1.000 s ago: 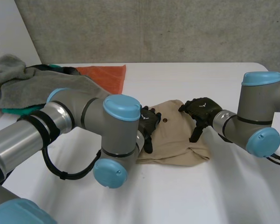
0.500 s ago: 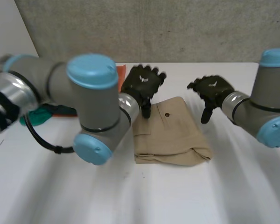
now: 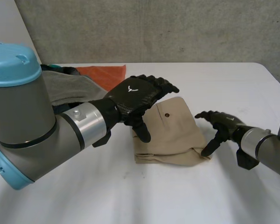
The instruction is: Fold the laundry.
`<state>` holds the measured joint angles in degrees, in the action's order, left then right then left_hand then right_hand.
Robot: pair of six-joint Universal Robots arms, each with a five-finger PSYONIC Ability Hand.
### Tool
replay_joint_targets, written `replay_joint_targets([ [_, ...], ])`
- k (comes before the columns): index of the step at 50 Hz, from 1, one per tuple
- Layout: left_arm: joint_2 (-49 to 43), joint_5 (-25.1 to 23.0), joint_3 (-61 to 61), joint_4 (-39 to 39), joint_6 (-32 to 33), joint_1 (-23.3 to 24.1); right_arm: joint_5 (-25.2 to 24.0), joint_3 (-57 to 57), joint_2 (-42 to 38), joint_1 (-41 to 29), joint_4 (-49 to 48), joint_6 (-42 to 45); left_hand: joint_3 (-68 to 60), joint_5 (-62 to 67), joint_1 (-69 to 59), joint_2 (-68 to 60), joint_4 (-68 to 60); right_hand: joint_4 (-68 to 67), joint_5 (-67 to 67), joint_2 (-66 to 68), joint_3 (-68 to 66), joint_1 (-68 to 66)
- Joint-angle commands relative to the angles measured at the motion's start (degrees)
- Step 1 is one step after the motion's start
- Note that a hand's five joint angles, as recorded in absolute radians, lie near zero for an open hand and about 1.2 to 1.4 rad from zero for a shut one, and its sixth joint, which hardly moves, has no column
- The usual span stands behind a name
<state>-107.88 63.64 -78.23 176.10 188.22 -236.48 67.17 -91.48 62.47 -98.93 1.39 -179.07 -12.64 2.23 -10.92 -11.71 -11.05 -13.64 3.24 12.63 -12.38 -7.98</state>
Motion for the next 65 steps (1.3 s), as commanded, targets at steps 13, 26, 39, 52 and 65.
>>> replay_joint_targets([
  [13,-0.66,0.44,-0.17,0.47,0.04,-0.39,2.79,5.96,-10.26,-6.71,-4.99,0.13,0.75,-0.33,-0.98,-0.19,-0.85,-18.77,19.18,19.78,-20.03,-24.43],
  [26,-0.58,0.44,-0.52,1.61,0.04,-0.21,11.31,11.32,-10.70,-6.54,-9.47,-2.78,0.92,-0.50,-0.81,-0.02,-0.68,-66.36,66.76,67.37,-67.62,-72.02],
  [39,-0.40,0.52,0.44,3.02,-0.22,-0.30,19.31,33.28,-22.03,0.49,-9.12,-2.43,0.92,-0.50,-0.81,-0.02,-0.68,-66.36,66.76,67.37,-67.62,-72.02],
  [52,-1.63,0.61,1.23,3.46,-0.13,0.05,22.92,70.87,-43.54,10.24,3.17,-0.93,0.58,-0.17,-1.15,-0.36,-1.01,-66.36,66.76,67.37,-67.62,-72.02],
  [65,-2.68,0.79,1.76,3.46,-0.57,0.40,23.18,80.67,-49.37,15.78,4.33,8.91,0.24,0.17,-1.48,-0.70,-1.35,-66.36,66.76,67.37,-67.62,-72.02],
])
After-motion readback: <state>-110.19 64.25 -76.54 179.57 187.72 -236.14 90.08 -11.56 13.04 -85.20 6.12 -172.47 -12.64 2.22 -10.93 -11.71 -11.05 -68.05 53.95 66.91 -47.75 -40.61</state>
